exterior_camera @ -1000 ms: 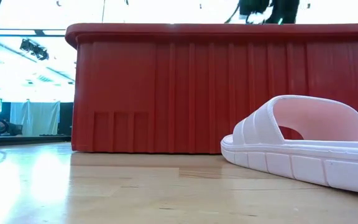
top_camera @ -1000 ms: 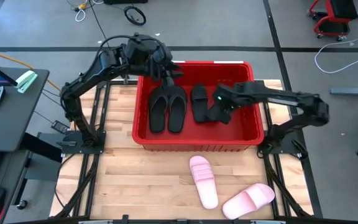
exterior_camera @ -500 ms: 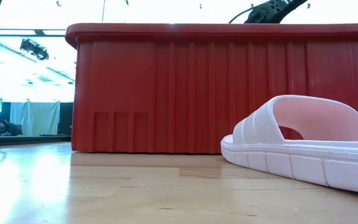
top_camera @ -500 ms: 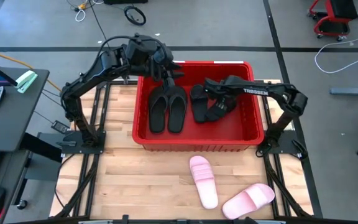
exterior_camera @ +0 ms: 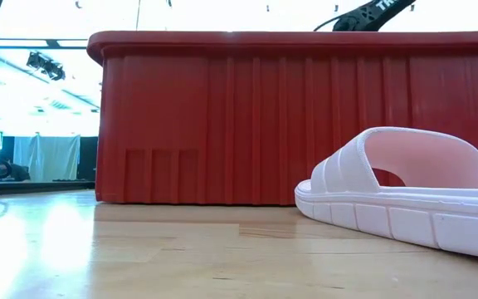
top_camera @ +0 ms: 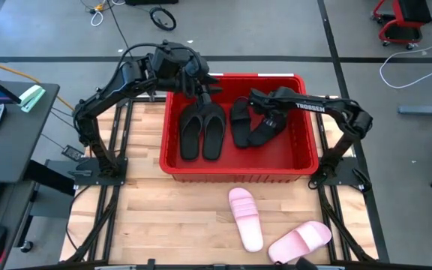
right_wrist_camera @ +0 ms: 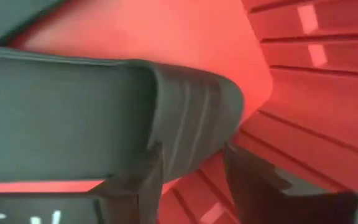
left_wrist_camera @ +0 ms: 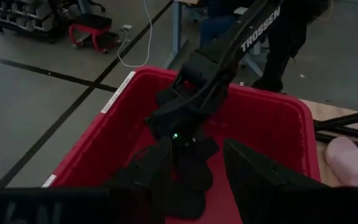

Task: Pick and place slides into bin
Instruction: Put the black slide into the red bin

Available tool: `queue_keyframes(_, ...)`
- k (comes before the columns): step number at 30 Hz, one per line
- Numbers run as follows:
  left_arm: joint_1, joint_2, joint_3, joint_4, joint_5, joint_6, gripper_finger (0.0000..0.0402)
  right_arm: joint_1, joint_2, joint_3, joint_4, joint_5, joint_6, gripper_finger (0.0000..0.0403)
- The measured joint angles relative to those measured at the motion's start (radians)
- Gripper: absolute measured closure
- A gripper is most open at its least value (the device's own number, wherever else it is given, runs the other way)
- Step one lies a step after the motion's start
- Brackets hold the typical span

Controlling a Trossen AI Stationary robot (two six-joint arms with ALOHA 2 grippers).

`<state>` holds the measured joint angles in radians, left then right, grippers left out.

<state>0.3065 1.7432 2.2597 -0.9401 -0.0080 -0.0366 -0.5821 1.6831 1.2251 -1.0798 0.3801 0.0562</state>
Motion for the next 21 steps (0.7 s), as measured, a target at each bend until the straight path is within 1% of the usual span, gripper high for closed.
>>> queue_keyframes(5, 0.000, 0.000, 0.000, 0.000, 0.000, -0.004, 0.0251, 0.034, -0.033, 0.000, 0.009, -0.025, -0.007, 0.0227)
queue_keyframes(8, 0.000, 0.000, 0.000, 0.000, 0.000, -0.005, 0.0251, 0.050, -0.032, -0.001, 0.033, -0.077, -0.026, 0.0216)
queue_keyframes(10, 0.000, 0.000, 0.000, 0.000, 0.000, -0.005, 0.0251, 0.056, -0.022, -0.014, 0.074, -0.063, -0.038, 0.0207)
queue_keyframes(14, -0.001, 0.000, 0.000, 0.000, 0.000, -0.006, 0.0251, 0.054, -0.007, -0.042, 0.117, 0.040, -0.002, 0.0194)
queue_keyframes(18, -0.001, 0.001, 0.000, 0.001, 0.000, -0.006, 0.0251, 0.053, -0.009, -0.067, 0.131, 0.051, 0.004, 0.0193)
queue_keyframes(21, -0.001, 0.001, 0.000, 0.001, 0.000, -0.005, 0.0251, 0.055, -0.009, -0.106, 0.147, 0.048, 0.038, 0.0194)
